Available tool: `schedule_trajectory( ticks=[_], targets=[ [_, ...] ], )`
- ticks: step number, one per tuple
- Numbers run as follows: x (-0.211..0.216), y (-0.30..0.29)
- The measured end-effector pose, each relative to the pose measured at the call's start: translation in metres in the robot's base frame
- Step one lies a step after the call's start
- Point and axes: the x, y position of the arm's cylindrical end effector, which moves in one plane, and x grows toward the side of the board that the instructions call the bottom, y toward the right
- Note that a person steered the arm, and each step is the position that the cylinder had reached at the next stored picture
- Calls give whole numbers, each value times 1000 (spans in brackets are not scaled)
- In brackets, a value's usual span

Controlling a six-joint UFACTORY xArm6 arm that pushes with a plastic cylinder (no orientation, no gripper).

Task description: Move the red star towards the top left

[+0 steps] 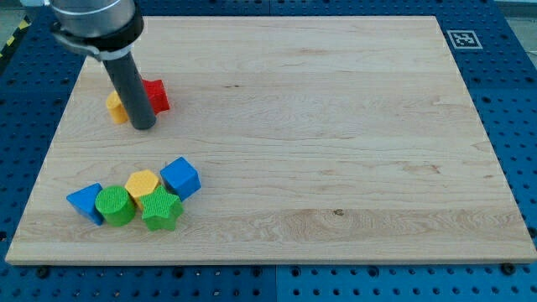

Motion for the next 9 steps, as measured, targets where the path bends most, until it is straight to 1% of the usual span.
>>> schedule_trajectory(
  ticks=[2, 3, 5, 6, 7, 8, 9],
  targets=[
    [-35, 5],
    [-59, 19],
    [-90, 70],
    [-100, 59],
    [-91, 38],
    [-104, 35],
    [-128, 26]
  ],
)
